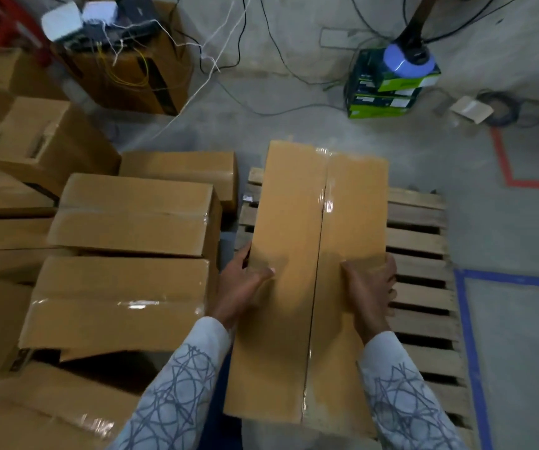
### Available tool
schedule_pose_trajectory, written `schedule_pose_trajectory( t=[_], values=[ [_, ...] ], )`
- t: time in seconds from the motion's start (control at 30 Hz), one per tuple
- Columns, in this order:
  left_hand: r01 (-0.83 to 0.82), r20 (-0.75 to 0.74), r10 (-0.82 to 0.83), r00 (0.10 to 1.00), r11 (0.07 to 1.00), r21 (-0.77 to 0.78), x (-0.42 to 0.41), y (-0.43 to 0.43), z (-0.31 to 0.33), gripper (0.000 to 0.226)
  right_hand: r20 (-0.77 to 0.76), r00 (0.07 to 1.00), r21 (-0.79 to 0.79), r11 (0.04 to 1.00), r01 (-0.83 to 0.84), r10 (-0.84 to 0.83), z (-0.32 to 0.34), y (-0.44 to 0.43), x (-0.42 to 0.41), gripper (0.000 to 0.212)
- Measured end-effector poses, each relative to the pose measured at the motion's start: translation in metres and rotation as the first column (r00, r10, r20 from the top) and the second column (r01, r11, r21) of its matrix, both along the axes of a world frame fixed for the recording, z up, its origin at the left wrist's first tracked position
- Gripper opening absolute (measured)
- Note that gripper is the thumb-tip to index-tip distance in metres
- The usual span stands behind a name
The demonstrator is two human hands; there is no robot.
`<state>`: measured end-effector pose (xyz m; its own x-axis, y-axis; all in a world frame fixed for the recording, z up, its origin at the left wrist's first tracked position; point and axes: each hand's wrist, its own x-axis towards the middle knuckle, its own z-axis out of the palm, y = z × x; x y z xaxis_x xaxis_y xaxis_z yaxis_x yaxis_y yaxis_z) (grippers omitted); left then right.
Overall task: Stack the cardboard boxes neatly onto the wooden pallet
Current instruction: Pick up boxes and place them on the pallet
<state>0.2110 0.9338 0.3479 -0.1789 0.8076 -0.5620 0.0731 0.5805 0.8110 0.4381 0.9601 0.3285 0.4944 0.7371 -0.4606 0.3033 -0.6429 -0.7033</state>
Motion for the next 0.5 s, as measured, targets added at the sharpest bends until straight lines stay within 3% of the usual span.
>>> schedule_pose_trajectory(
  t=[0.13,0.27,0.5],
  values=[
    [0.034,0.053,-0.030,0.998,0.997,-0.076,-0.042,0.119,-0.090,0.067,-0.042,0.998,-0.013,0.999,-0.038,0.038,-0.092,0.103,-0.035,0.103],
    [0.067,0.074,-0.054,0.996,0.981,-0.180,-0.078,0.215,-0.180,0.082,-0.090,0.996,-0.052,0.999,-0.016,0.011,-0.184,0.184,-0.063,0.088],
    [0.100,0.112,-0.072,0.991,0.960,-0.262,-0.115,0.282,-0.282,0.069,-0.101,0.990,-0.076,0.992,-0.105,0.097,-0.292,0.267,-0.092,0.079]
  ],
)
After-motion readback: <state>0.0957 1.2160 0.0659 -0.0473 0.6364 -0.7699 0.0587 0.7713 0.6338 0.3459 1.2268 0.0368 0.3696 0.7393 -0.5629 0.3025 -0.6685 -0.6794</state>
